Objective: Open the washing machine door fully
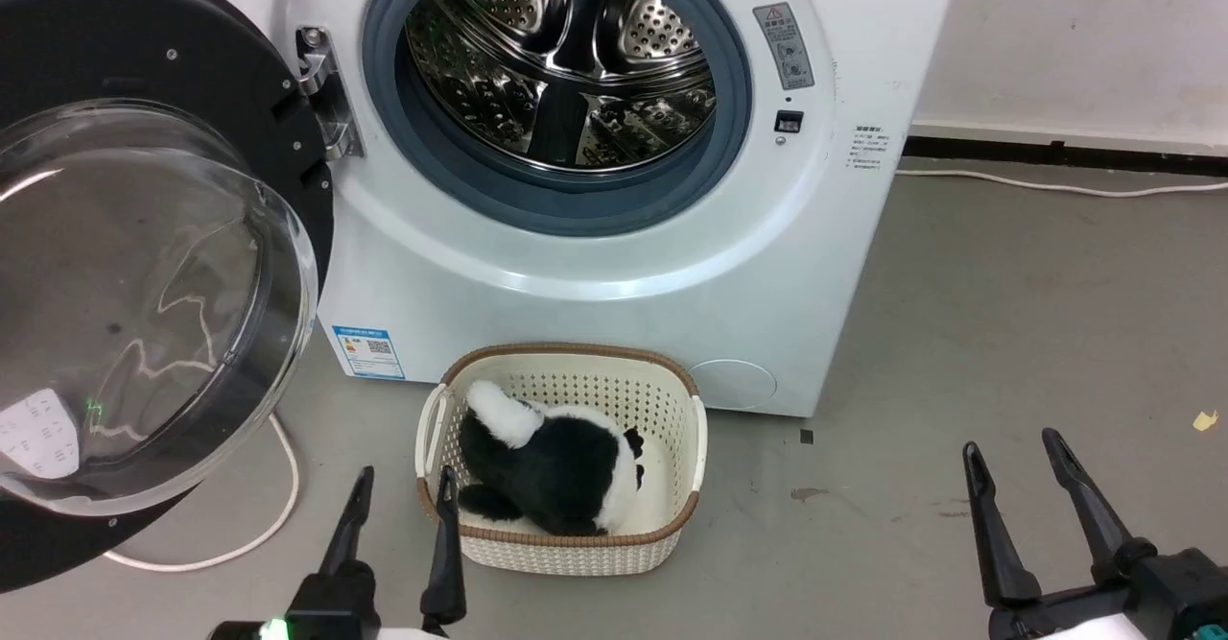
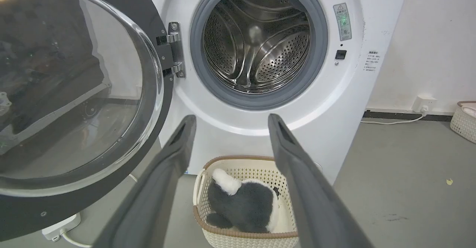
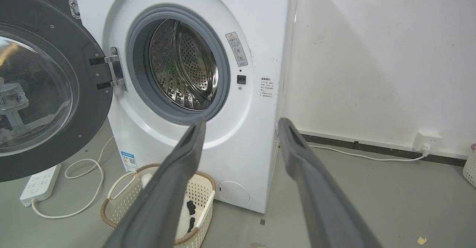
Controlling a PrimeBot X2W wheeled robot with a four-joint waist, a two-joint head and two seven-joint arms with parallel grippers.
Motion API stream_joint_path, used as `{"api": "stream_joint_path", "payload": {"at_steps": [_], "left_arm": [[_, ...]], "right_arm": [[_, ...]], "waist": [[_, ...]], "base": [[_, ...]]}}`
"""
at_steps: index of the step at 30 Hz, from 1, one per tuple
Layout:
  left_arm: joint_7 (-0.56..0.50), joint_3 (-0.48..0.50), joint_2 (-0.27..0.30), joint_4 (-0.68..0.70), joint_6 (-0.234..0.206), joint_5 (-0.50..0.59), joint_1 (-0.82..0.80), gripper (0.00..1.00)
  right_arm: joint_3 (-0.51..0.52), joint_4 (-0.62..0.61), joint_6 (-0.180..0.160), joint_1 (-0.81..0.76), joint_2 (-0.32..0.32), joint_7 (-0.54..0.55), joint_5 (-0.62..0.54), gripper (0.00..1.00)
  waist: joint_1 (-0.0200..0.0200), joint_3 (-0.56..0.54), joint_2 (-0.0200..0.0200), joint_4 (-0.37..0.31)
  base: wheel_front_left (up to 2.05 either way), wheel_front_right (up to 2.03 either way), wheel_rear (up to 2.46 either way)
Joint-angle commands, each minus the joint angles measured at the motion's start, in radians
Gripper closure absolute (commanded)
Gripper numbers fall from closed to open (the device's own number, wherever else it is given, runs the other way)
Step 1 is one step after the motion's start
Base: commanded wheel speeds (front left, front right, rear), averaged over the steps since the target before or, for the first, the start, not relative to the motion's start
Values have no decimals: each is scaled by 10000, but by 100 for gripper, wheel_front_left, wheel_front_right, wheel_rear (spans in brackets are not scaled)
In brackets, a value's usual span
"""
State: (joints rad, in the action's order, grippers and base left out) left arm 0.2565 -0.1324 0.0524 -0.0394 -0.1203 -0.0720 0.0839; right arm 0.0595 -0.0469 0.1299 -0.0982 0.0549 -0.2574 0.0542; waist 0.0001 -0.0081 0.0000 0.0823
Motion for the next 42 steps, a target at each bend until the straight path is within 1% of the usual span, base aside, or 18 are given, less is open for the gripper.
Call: {"api": "stream_joint_path", "payload": {"at_steps": [1, 42], "left_arm": [[-8, 4, 0, 14, 4, -3, -5, 100], [-804, 408, -9, 127, 377, 222, -267, 100]], "right_arm": [[1, 1, 0, 2, 2, 6, -1, 100], [-184, 146, 2, 308, -13, 806, -169, 100]], "waist": [[0, 0, 0, 1], [0, 25, 0, -255]], "base": [[0, 0, 0], [0, 0, 0]]}}
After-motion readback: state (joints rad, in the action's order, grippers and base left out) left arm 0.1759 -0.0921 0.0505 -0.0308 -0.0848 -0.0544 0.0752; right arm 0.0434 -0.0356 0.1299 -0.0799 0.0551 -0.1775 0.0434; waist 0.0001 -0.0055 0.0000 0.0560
